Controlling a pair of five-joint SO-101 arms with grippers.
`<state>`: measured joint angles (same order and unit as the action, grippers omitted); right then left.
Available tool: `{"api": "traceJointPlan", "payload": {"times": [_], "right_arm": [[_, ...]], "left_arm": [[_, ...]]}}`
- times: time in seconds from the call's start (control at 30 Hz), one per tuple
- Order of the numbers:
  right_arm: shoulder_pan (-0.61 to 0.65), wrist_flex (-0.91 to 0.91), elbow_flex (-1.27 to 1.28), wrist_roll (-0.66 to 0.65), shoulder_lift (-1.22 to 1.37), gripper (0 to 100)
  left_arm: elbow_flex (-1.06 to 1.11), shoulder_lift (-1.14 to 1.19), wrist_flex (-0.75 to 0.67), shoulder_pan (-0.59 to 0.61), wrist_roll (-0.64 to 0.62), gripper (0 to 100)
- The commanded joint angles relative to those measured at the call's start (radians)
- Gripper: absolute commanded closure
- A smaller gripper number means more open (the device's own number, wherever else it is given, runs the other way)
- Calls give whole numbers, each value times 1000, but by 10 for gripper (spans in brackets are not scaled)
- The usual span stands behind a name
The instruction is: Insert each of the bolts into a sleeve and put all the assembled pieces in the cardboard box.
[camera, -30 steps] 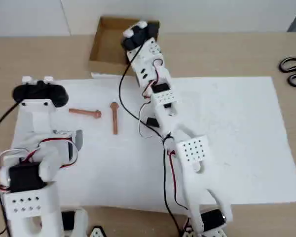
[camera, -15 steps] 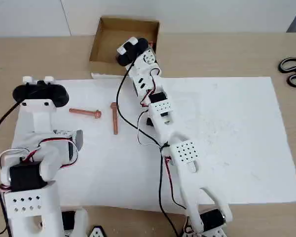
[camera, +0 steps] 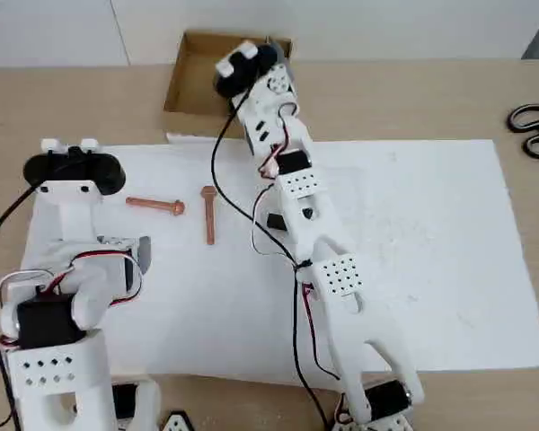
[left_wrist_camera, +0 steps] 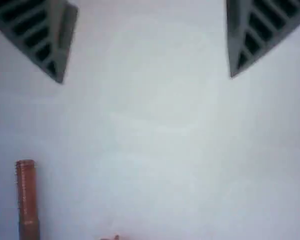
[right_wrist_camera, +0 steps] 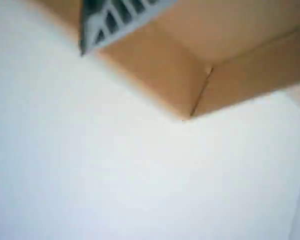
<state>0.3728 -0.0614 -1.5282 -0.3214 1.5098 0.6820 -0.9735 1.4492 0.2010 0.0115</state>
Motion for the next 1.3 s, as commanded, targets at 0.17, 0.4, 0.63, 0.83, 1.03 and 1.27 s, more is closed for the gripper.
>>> {"api": "traceJointPlan", "payload": {"times": [0.17,0.4,0.63,0.83,1.03,1.27], "right_arm": [[-24,-176,-157,-11,-251,796],[-28,-535,-155,-11,-550,796],[-22,-963,-155,-8,-874,797],[-27,-1348,-155,-6,-1058,797],[-54,-1626,-153,-6,-1136,797],[-136,-1635,-152,-5,-1145,797]], "left_arm": [[-2,-14,-12,5,5,797],[-4,-14,-11,5,5,797],[-4,-14,5,5,5,797],[-4,-14,5,5,5,797],[38,-14,0,5,11,797],[77,-14,-2,12,11,797]]}}
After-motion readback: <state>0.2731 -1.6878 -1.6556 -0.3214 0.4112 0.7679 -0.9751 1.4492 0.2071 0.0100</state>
